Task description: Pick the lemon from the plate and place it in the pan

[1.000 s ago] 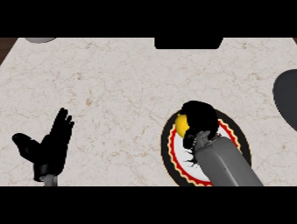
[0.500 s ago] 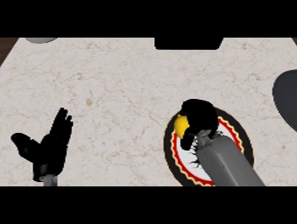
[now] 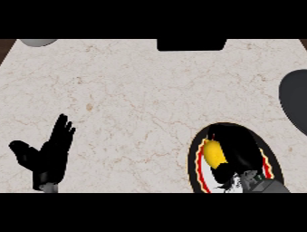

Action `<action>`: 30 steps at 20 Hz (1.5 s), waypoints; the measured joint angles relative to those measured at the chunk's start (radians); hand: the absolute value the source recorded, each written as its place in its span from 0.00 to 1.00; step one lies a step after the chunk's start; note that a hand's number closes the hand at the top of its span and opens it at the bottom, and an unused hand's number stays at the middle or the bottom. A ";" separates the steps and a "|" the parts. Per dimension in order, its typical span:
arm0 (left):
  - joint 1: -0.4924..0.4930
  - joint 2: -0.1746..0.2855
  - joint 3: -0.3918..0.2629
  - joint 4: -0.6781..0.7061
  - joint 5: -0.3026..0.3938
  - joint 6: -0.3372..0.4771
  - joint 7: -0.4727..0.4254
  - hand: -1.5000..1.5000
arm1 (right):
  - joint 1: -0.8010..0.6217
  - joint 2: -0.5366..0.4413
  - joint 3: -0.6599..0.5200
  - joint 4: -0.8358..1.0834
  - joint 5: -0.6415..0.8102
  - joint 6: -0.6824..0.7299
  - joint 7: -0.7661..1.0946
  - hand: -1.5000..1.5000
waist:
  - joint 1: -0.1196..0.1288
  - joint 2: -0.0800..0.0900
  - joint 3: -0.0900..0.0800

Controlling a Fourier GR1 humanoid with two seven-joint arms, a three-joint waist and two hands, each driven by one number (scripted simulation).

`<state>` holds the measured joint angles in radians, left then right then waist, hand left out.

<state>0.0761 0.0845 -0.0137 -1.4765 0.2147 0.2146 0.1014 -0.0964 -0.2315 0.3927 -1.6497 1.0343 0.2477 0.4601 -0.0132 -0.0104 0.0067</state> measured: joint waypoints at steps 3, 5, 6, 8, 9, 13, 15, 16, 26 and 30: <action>0.005 0.002 0.002 -0.014 0.000 0.006 0.014 0.50 | 0.063 -0.057 0.002 -0.139 0.044 -0.058 -0.018 1.00 | -0.006 -0.002 0.000; 0.008 0.000 0.001 -0.019 -0.003 0.009 0.017 0.50 | 0.078 -0.070 -0.016 -0.226 0.073 -0.105 -0.006 1.00 | -0.009 -0.002 0.000; 0.012 0.000 0.002 -0.017 -0.002 0.006 0.009 0.50 | 0.080 -0.073 -0.028 -0.267 0.089 -0.124 0.007 1.00 | -0.010 -0.002 0.000; 0.010 0.004 0.004 -0.023 -0.002 0.007 0.024 0.50 | 0.102 -0.081 -0.052 -0.349 0.114 -0.164 0.024 1.00 | -0.011 -0.002 -0.001; 0.009 0.001 0.002 -0.023 -0.002 0.007 0.023 0.50 | 0.110 -0.081 -0.070 -0.387 0.111 -0.172 0.033 1.00 | -0.010 -0.001 -0.001; 0.005 0.000 -0.003 -0.028 -0.009 0.006 0.030 0.50 | 0.142 -0.094 -0.174 -0.522 0.062 -0.160 0.056 1.00 | -0.002 0.002 -0.002; 0.004 0.001 0.003 -0.022 -0.003 -0.006 0.022 0.50 | 0.144 -0.086 -0.197 -0.575 0.055 -0.128 0.088 1.00 | 0.002 0.003 -0.002; 0.003 -0.002 0.000 -0.019 -0.008 -0.006 0.014 0.50 | 0.133 -0.093 -0.240 -0.574 0.023 -0.117 0.081 1.00 | 0.004 0.003 -0.002; -0.018 -0.021 -0.007 -0.005 -0.023 -0.003 0.006 0.50 | -0.006 -0.115 -0.536 -0.338 -0.180 -0.173 -0.050 1.00 | 0.018 0.005 0.000; -0.011 -0.016 -0.005 -0.017 -0.021 -0.009 0.020 0.50 | -0.089 -0.176 -0.635 -0.130 -0.196 -0.241 -0.157 1.00 | 0.024 0.009 0.000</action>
<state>0.0651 0.0684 -0.0188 -1.4931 0.1941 0.2053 0.1215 -0.1856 -0.4079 -0.2422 -1.7801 0.8382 0.0064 0.3032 0.0108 -0.0018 0.0062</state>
